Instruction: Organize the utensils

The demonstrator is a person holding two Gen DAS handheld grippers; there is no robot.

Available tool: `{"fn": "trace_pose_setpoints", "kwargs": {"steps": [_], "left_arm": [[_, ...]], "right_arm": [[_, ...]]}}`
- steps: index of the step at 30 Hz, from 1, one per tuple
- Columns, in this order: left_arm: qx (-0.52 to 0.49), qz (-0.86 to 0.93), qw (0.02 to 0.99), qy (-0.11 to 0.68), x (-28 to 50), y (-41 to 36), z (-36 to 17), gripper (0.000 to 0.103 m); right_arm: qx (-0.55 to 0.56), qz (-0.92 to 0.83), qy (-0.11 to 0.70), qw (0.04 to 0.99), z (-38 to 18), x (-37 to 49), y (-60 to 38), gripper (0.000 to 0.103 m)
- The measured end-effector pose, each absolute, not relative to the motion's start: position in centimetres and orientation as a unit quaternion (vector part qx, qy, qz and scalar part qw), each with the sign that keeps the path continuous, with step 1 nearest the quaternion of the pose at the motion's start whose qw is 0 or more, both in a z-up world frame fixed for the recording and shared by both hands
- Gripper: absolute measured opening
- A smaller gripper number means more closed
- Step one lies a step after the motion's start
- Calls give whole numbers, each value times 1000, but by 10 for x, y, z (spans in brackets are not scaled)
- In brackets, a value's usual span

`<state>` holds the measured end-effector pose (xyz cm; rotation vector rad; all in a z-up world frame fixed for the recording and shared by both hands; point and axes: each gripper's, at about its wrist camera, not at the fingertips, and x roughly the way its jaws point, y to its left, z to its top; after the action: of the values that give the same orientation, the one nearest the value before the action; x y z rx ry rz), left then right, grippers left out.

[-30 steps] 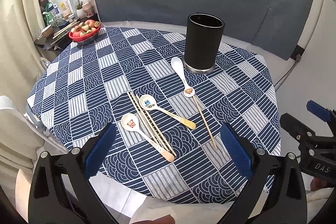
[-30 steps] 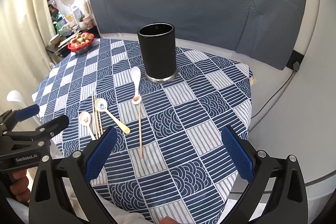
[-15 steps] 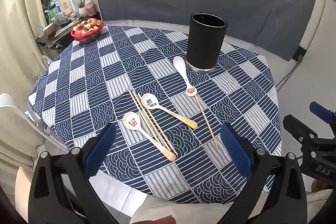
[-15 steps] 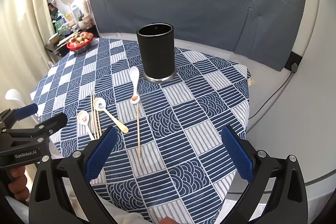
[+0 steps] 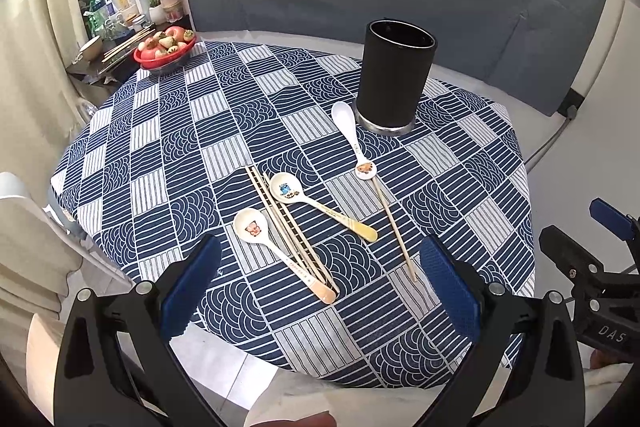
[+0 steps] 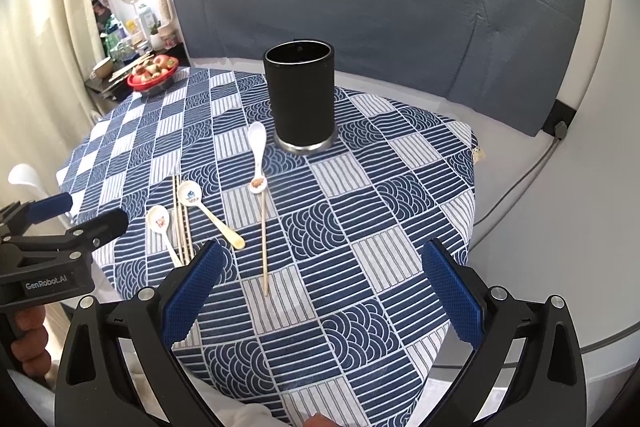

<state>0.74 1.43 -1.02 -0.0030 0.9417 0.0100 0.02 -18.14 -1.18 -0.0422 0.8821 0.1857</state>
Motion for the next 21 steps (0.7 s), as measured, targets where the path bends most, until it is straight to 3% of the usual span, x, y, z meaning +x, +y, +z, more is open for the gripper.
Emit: {"fn": "trace_pose_setpoints", "kwargs": {"steps": [21], "left_arm": [[5,-18,877,480,38,30,-20,97]], "right_arm": [[-34,103,451,886,-20,12,-163,95]]}}
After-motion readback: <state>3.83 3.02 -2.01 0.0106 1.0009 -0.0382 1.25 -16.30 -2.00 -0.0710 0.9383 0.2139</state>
